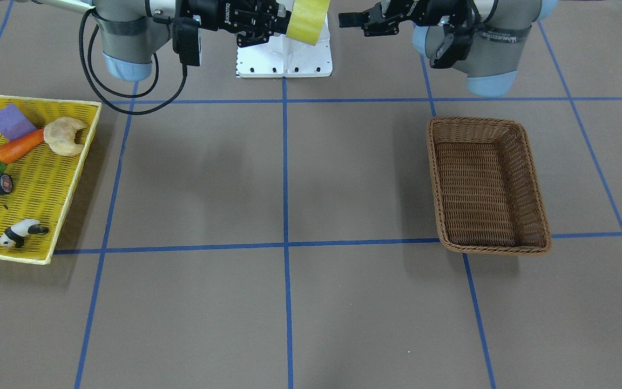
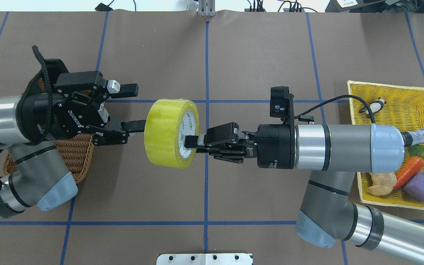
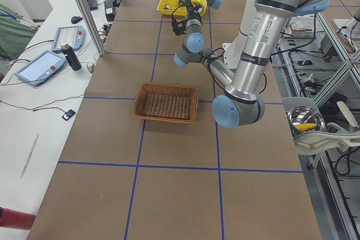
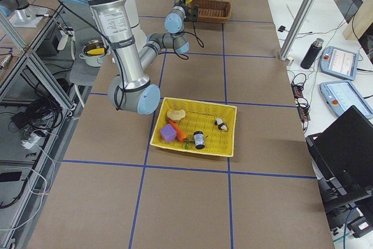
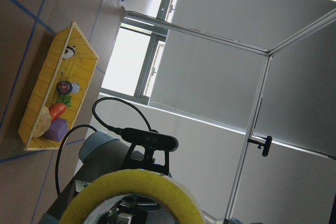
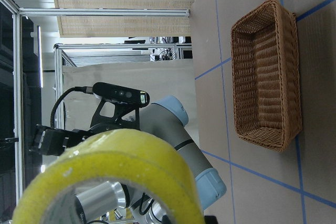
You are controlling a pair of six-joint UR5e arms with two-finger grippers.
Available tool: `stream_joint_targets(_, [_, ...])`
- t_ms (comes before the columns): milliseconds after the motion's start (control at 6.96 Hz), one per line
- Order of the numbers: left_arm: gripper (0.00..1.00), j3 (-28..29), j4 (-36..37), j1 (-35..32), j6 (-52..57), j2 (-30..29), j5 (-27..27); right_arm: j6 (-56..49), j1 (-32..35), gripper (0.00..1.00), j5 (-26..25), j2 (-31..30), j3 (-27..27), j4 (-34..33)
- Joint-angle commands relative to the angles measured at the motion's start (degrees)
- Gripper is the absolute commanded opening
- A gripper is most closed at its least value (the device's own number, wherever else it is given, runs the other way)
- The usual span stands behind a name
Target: Move tape to another basket
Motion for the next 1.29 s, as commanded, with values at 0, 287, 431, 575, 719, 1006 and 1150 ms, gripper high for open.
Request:
stream_joint_targets(0, [0.89,-0.3,0.1,0.7,0.0,-0.8,0.1,-0.1,-0.1,0.00,0.1,-0.1,-0.1,0.0])
stream_joint_targets(287, [0.89,-0.2,0.2,1.7,0.2,-1.2,0.1,-0.1,-0.2,0.00,0.1,-0.1,-0.1,0.0])
stream_joint_targets(431, [0.89,-0.2,0.2,2.4,0.3,-1.3,0.1,-0.1,-0.2,0.00,0.1,0.0,-0.1,0.0])
stream_joint_targets(575, [0.89,-0.2,0.3,2.8,0.5,-1.7,0.5,-0.1,-0.3,0.00,0.1,-0.1,-0.2,0.0])
stream_joint_targets(719, [0.89,-0.2,0.4,3.1,0.5,-1.9,0.5,-0.1,-0.5,0.00,0.1,0.0,-0.2,0.0])
stream_joint_targets(1006, [0.88,-0.2,0.4,3.1,0.5,-2.2,0.5,-0.1,-0.9,0.00,0.1,-0.1,-0.2,0.0])
stream_joint_targets(1150, [0.85,-0.2,0.6,3.1,0.5,-2.8,0.5,-0.1,-0.9,0.00,0.1,-0.2,-0.2,0.0])
